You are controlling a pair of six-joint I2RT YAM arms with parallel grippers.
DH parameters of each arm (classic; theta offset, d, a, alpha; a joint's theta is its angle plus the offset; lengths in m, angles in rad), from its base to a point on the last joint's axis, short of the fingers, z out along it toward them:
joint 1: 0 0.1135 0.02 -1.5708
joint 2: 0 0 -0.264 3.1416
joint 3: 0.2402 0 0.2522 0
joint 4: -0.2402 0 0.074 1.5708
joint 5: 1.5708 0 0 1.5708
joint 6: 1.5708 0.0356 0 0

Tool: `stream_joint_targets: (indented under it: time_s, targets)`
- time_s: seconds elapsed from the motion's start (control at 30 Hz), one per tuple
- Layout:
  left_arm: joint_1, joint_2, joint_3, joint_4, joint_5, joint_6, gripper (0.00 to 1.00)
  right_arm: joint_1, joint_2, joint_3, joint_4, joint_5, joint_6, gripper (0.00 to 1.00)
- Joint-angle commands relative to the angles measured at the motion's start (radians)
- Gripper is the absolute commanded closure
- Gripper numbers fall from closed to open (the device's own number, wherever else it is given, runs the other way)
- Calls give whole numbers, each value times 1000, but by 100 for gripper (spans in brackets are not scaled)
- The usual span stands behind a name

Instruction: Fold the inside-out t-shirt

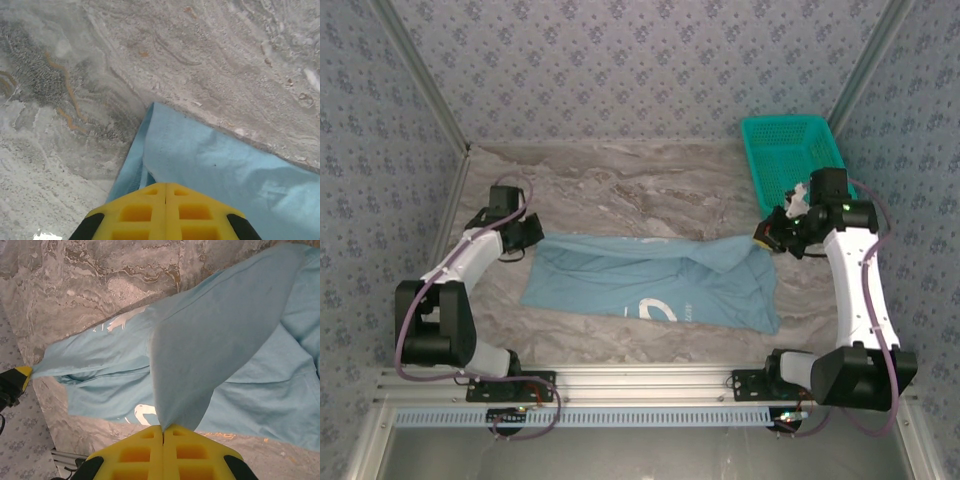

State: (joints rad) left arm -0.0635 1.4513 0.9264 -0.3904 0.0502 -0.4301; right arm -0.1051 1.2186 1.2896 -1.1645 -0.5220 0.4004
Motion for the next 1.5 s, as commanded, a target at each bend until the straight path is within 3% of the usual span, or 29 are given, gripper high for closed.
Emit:
stream_joint_targets:
  time_s: [0.0, 0.3, 0.57, 0.7, 0.77, 0.93, 1.07, 1.17, 1.27, 1.47]
  targets:
    - [6, 28, -26, 13, -29, 11, 100, -7, -26, -36, -71, -22, 5, 100]
    - [5, 75, -95, 57, -17, -11, 100, -7, -35, -250, 0, 8, 16, 100]
    - [5, 98, -161, 103, -27, -29, 97, 5, -7, -331, 58, 263, -16, 98]
    - [-2, 85, -167, 107, -11, -43, 88, 20, 36, -366, 122, 367, -12, 89]
    - [-2, 51, -167, 95, -12, -57, 79, 35, 51, -368, 128, 426, -12, 80]
    - [-11, -98, -193, 87, -18, -108, 54, 169, 23, -303, 84, 636, -19, 60]
    - [-32, -189, -201, 91, -17, -125, 43, 366, -43, -339, 192, 573, -32, 49]
    - [-41, -205, -188, 92, -5, -133, 41, 461, 30, -356, 248, 488, 27, 56]
    - [-51, -191, -165, 79, 5, -137, 41, 583, 117, -351, 272, 521, 58, 57]
    - [-68, -169, -147, 73, 17, -133, 41, 658, 238, -345, 292, 559, 72, 57]
